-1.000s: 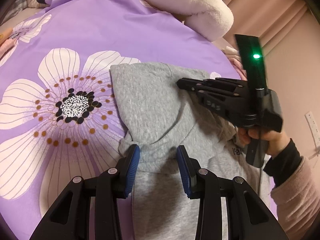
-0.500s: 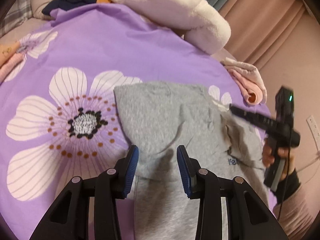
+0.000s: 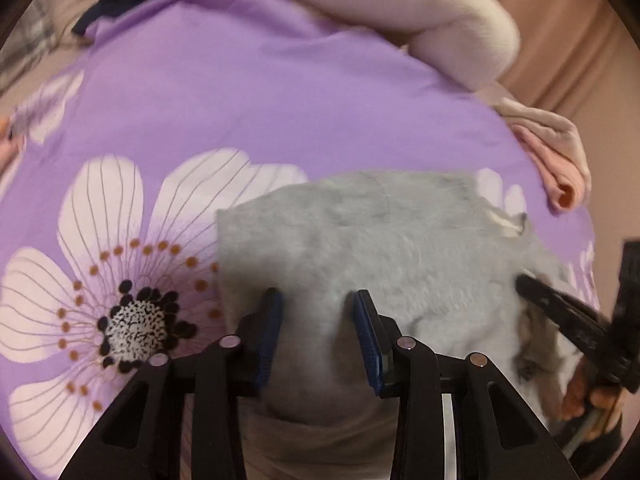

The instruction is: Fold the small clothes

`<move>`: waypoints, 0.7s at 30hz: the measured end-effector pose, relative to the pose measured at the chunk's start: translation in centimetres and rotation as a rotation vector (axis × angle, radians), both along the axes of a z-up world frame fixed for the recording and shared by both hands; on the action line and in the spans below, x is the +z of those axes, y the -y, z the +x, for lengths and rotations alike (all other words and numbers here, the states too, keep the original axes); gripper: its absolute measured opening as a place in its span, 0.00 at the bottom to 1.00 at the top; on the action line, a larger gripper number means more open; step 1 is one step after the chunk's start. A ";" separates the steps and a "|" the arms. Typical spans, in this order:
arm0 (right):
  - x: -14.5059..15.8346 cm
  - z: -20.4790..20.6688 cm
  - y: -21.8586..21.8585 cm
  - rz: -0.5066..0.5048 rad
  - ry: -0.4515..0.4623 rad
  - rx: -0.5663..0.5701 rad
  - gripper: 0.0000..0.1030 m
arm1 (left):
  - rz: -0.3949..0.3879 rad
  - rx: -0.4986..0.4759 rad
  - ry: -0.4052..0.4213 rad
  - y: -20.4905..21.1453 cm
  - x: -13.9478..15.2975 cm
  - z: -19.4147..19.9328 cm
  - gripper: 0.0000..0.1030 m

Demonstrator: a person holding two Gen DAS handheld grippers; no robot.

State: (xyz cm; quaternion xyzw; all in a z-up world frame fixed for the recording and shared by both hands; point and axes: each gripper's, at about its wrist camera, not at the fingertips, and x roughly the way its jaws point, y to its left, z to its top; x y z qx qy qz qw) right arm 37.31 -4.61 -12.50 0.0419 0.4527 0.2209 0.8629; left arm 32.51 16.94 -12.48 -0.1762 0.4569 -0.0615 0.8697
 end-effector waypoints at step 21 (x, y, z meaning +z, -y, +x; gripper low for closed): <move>0.6 -4.3 -1.4 0.043 -0.032 0.099 0.12 | 0.187 -0.179 0.111 3.7 3.1 -6.1 0.27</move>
